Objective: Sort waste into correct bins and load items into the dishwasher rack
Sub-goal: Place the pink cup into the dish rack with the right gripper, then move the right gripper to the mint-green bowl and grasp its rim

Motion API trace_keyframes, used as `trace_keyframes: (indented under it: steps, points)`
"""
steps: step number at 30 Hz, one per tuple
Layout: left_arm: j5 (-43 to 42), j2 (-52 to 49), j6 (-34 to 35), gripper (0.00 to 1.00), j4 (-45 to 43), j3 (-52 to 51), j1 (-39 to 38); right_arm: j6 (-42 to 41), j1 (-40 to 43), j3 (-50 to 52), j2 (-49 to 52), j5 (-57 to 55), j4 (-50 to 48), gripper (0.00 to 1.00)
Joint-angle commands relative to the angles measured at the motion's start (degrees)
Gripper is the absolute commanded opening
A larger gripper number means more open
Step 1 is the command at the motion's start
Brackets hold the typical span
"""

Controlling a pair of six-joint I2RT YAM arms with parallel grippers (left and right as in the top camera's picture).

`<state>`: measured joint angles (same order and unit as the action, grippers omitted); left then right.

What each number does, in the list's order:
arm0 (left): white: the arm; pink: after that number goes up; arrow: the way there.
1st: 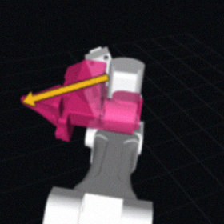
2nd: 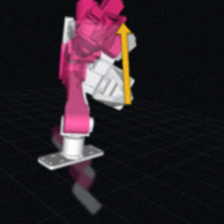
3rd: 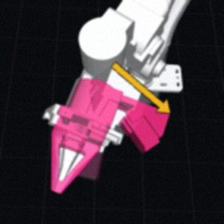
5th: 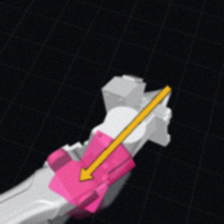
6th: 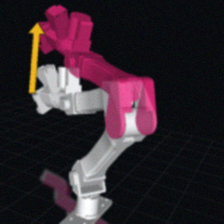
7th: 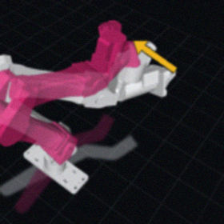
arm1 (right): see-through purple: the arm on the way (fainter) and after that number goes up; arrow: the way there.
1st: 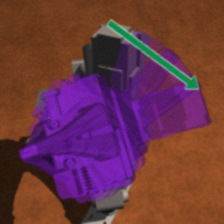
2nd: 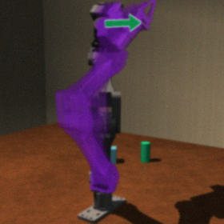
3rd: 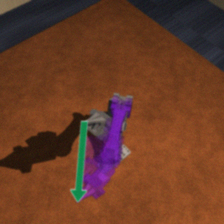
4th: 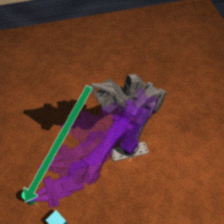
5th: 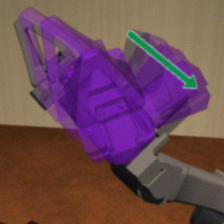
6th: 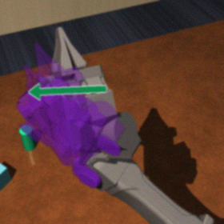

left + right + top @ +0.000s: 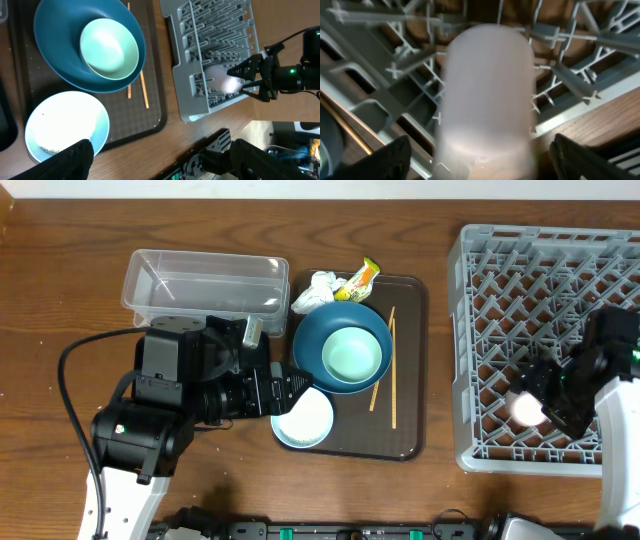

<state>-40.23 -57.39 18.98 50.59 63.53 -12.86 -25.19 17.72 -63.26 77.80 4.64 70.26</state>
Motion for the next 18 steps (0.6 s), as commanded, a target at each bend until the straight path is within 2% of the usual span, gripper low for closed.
trace_keyframes:
  steps: [1, 5, 10, 14, 18]
  points:
    - [0.9, 0.1, -1.4, 0.90, 0.0, 1.0, 0.0, 0.0, 0.2, -0.5, 1.4, 1.9, 0.3, 0.92]
    - [0.9, 0.1, -1.7, 0.90, 0.4, 1.0, 0.0, 2.2, 0.1, -0.9, 0.1, 5.9, -0.7, 0.92]
    - [2.0, 0.1, -3.5, 0.90, 0.4, 1.0, 0.0, 11.3, -3.9, -0.9, -5.7, 20.7, -6.4, 0.82]
    - [5.4, 0.1, -3.5, 0.90, 0.6, 1.0, 0.0, 12.2, -13.3, -0.9, -11.0, 22.6, -11.1, 0.79]
    - [12.0, 0.6, -2.1, 0.90, 2.4, 1.1, 0.1, 10.4, -27.3, -0.8, -12.4, 18.1, -17.0, 0.76]
